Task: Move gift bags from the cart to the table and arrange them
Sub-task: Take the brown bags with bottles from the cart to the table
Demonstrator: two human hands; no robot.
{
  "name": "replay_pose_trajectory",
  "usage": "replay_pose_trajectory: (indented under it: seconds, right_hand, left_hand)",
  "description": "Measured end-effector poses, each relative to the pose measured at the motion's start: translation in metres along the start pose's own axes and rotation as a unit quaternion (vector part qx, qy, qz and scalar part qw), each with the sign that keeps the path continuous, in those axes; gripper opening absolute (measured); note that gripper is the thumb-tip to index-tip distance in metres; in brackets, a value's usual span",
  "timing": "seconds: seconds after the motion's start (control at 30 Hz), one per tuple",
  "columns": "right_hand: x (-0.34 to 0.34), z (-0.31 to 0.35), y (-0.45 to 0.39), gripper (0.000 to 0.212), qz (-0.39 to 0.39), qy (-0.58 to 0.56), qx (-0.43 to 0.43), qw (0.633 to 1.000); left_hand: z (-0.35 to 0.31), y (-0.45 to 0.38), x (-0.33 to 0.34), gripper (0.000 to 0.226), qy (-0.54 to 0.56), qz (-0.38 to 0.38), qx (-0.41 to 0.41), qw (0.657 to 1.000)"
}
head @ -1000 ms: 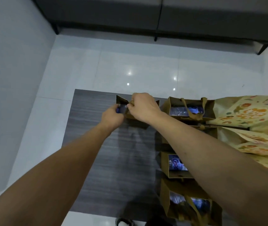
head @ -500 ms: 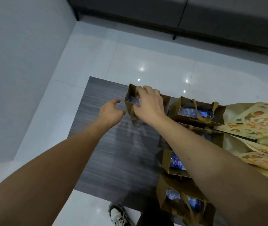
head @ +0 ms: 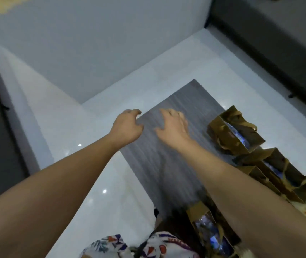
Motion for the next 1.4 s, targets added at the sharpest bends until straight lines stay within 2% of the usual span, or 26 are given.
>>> replay_pose_trajectory:
  seconds: [0.17,0.3,0.47,0.63,0.77,0.87,1.07,1.23,1.4]
  right_hand:
    - [0.035,0.106,0.048,0.066,0.043,0.032,-0.138,0.989]
    - [0.072,0.191,0.106,0.066,0.068,0.063,-0.252,0.963]
    - [0.115,0.280,0.215,0.067,0.093,0.082,-0.378,0.918]
    - [0.158,0.344,0.345,0.067,0.119,0.100,-0.491,0.857]
    - [0.202,0.383,0.459,0.067,0.148,0.106,-0.570,0.801]
    - [0.239,0.403,0.547,0.069,0.183,0.123,-0.637,0.738]
    - [0.305,0.413,0.714,0.067,0.264,0.145,-0.732,0.611]
    - [0.356,0.408,0.823,0.070,0.318,0.161,-0.782,0.511]
    - [0.416,0.419,0.909,0.070,0.354,0.160,-0.805,0.448]
  left_hand:
    - [0.106,0.092,-0.056,0.055,0.010,-0.083,-0.086,0.993]
    - [0.191,0.189,-0.089,0.055,0.011,-0.160,-0.164,0.973]
    - [0.273,0.347,-0.104,0.057,0.015,-0.222,-0.259,0.940]
    - [0.317,0.512,-0.097,0.056,0.001,-0.270,-0.366,0.891]
    - [0.347,0.644,-0.077,0.062,0.016,-0.305,-0.447,0.841]
    - [0.366,0.744,-0.051,0.061,0.035,-0.319,-0.510,0.798]
    - [0.366,0.920,0.034,0.060,0.074,-0.334,-0.648,0.681]
    - [0.363,1.021,0.091,0.068,0.116,-0.346,-0.733,0.574]
    - [0.386,1.088,0.121,0.064,0.112,-0.352,-0.777,0.509]
Point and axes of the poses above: each hand's wrist, its own y-axis away from the middle knuckle, its own x-axis out of the palm, z = x × y, the point moved 3 cm from there along -y, towards the middle knuckle, and after that the axes turned 8 degrees about -z, right-handed, at the moved point
